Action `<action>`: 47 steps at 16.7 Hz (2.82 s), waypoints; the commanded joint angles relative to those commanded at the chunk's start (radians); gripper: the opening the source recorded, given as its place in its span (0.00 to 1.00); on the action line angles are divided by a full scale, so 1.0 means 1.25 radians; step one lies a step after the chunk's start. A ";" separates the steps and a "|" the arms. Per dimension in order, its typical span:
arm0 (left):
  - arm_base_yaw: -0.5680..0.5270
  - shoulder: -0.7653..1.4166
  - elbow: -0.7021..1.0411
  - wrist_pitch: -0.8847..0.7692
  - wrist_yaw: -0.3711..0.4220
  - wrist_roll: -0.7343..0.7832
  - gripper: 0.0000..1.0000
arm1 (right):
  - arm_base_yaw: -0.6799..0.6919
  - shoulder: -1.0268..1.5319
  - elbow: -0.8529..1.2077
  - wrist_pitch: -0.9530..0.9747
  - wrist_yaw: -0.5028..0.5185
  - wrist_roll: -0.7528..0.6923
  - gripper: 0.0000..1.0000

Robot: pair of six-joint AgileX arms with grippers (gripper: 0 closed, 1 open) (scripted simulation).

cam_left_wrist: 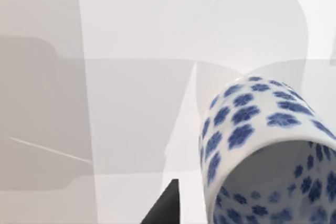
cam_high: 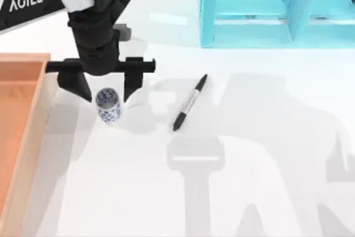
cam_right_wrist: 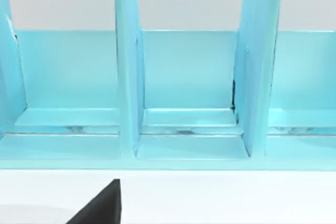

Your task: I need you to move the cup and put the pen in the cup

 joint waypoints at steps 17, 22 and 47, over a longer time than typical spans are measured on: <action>0.001 0.036 0.188 -0.172 -0.001 -0.007 1.00 | 0.000 0.000 0.000 0.000 0.000 0.000 1.00; -0.003 0.068 0.482 -0.415 0.001 -0.006 1.00 | 0.000 0.000 0.000 0.000 0.000 0.000 1.00; -0.287 0.278 0.529 -0.218 -0.166 0.085 1.00 | 0.000 0.000 0.000 0.000 0.000 0.000 1.00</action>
